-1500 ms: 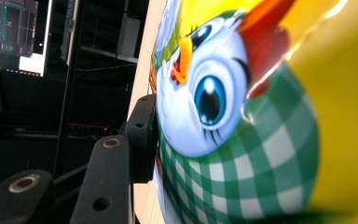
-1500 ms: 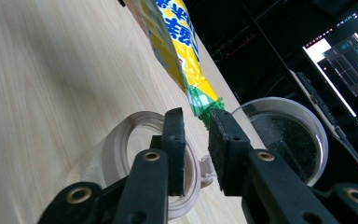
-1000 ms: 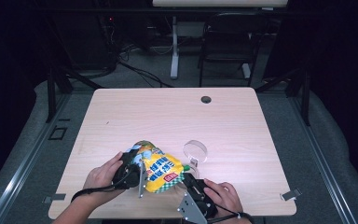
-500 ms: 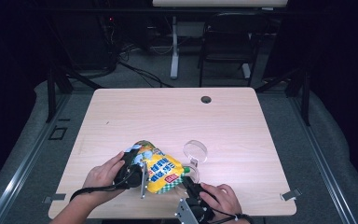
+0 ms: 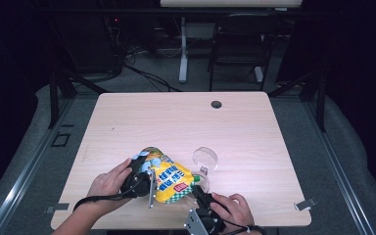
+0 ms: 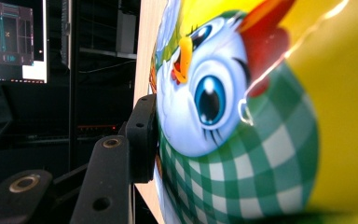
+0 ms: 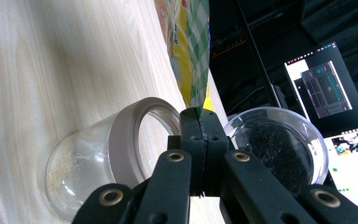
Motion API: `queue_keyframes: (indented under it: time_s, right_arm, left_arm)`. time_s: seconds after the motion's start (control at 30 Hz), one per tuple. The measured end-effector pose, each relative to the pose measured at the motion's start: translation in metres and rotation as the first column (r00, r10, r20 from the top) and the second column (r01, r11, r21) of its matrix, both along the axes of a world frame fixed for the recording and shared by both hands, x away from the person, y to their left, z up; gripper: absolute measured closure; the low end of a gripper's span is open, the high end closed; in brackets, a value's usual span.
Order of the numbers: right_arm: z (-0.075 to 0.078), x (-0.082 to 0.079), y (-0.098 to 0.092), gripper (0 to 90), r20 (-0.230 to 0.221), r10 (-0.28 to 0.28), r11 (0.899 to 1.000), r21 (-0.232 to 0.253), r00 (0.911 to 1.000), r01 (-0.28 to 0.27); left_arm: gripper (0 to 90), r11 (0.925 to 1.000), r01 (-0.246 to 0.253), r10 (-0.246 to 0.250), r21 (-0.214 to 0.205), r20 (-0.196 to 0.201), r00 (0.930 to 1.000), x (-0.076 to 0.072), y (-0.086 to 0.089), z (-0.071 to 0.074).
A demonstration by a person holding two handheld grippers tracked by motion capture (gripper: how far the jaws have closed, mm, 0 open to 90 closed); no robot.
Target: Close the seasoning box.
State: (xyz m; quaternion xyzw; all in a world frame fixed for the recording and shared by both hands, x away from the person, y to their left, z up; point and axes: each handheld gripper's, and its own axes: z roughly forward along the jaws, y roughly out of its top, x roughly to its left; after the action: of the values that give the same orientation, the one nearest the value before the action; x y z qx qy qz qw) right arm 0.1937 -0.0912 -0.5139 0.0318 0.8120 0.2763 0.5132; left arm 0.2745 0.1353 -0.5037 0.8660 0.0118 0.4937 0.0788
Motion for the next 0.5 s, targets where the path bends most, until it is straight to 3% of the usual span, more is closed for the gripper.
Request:
queue_keyframes:
  time_s: [0.23,0.27,0.5]
  right_arm:
    - [-0.0018,-0.0005,0.0004,90.0,-0.01,-0.005,1.0,0.019,0.9999,0.005]
    - [-0.0016,-0.0007,0.0004,90.0,-0.011,-0.006,1.0,0.015,0.9999,0.006]
    - [-0.0046,-0.0025,0.0014,90.0,-0.005,-0.004,1.0,0.017,1.0,0.004]
  left_arm:
    - [56.3,0.9999,-0.001,0.001,0.012,0.001,1.0,-0.0008,-0.0005,-0.0002]
    - [56.3,0.9999,0.011,-0.011,-0.009,0.014,0.9998,-0.0005,-0.0008,-0.0014]
    - [56.3,0.9994,0.009,-0.01,0.035,0.038,0.9992,-0.0032,-0.0012,0.001]
